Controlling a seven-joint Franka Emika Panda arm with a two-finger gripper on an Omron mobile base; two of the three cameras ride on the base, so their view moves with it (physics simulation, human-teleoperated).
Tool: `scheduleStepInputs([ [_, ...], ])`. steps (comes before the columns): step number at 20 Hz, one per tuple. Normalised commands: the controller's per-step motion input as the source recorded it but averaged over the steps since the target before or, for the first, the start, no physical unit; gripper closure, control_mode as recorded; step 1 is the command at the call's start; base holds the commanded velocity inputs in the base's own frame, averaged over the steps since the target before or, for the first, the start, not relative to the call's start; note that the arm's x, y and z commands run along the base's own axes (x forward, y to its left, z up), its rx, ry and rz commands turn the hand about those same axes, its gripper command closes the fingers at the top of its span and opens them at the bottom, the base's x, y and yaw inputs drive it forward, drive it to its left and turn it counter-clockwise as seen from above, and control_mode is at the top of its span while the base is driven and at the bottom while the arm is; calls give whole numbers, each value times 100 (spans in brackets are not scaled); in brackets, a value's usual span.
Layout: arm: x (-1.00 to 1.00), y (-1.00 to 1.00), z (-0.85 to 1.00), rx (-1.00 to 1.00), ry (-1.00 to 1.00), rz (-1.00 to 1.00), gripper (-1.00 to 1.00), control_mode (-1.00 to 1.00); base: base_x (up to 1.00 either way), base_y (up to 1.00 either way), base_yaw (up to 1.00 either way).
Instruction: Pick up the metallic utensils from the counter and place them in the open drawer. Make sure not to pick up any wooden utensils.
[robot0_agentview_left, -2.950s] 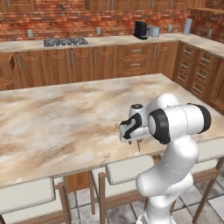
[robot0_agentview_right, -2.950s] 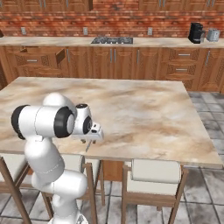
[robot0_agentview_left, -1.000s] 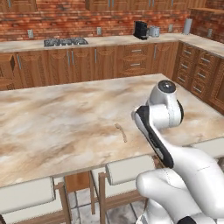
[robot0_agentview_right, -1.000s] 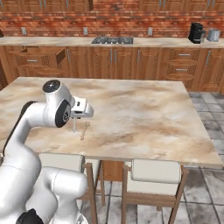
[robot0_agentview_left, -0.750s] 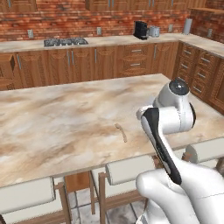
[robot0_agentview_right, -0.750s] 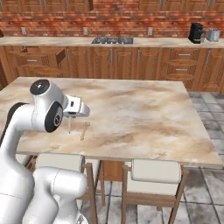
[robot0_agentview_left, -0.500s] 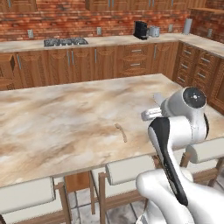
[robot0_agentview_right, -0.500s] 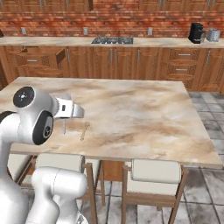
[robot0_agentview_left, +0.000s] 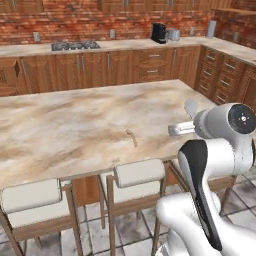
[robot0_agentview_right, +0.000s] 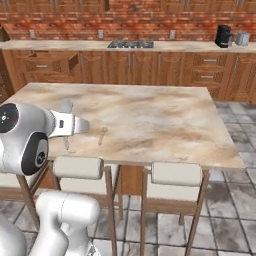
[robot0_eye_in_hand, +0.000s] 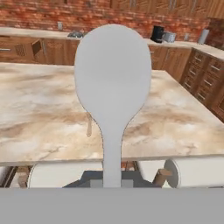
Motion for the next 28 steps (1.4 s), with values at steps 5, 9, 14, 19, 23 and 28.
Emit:
scheduleStepInputs([
  [5,0,0,0,0,0,0,100,100,-100,80,9],
  [9,0,0,0,0,0,0,100,100,-78,100,8],
  [14,0,0,0,0,0,0,100,100,-15,100,1],
  [19,0,0,0,0,0,0,100,100,2,100,0],
  [23,0,0,0,0,0,0,100,100,22,100,0],
  [28,0,0,0,0,0,0,100,100,49,100,-2],
])
